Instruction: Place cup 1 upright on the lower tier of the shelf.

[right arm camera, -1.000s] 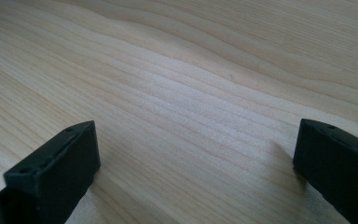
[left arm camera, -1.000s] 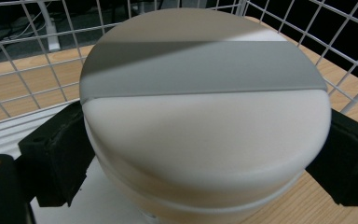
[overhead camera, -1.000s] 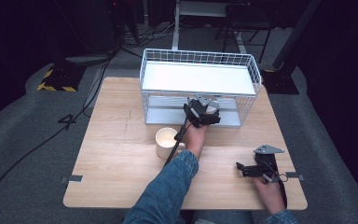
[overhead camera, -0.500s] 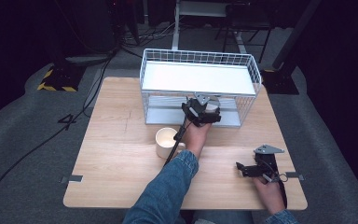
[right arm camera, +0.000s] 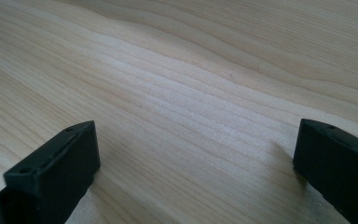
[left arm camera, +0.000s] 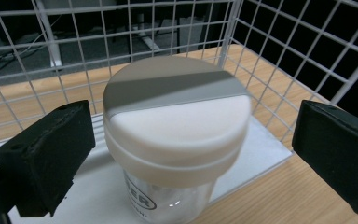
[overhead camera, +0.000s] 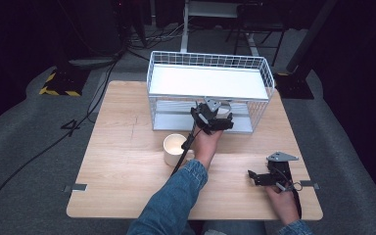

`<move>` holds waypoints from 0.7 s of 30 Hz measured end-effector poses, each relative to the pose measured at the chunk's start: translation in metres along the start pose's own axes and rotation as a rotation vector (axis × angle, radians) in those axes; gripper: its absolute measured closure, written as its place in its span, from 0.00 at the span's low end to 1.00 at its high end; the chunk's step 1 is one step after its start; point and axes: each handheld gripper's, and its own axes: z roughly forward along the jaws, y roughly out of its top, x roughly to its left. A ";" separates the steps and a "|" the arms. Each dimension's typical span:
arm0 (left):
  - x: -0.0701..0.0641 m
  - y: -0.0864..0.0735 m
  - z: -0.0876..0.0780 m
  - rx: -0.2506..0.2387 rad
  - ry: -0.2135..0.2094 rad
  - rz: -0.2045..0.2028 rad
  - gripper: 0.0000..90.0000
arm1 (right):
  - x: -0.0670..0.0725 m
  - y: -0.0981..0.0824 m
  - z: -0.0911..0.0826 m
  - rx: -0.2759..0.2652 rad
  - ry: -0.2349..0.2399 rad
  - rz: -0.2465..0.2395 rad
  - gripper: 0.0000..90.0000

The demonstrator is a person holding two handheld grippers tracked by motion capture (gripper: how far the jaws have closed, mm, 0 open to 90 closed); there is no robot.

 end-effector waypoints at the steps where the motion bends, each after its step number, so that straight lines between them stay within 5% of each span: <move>1: -0.001 0.001 -0.003 -0.002 -0.003 -0.003 0.00 | 0.000 0.000 0.000 0.000 0.000 0.000 0.01; 7: -0.004 0.005 -0.024 0.004 -0.058 -0.012 0.00 | 0.000 0.000 0.000 0.000 0.000 0.001 0.01; 13: -0.009 0.010 -0.052 -0.006 -0.117 0.031 0.00 | 0.001 0.000 0.001 -0.002 -0.002 0.003 0.01; 21: 0.010 0.011 -0.090 -0.006 -0.161 0.044 0.00 | 0.001 0.000 0.001 -0.002 -0.002 0.003 0.01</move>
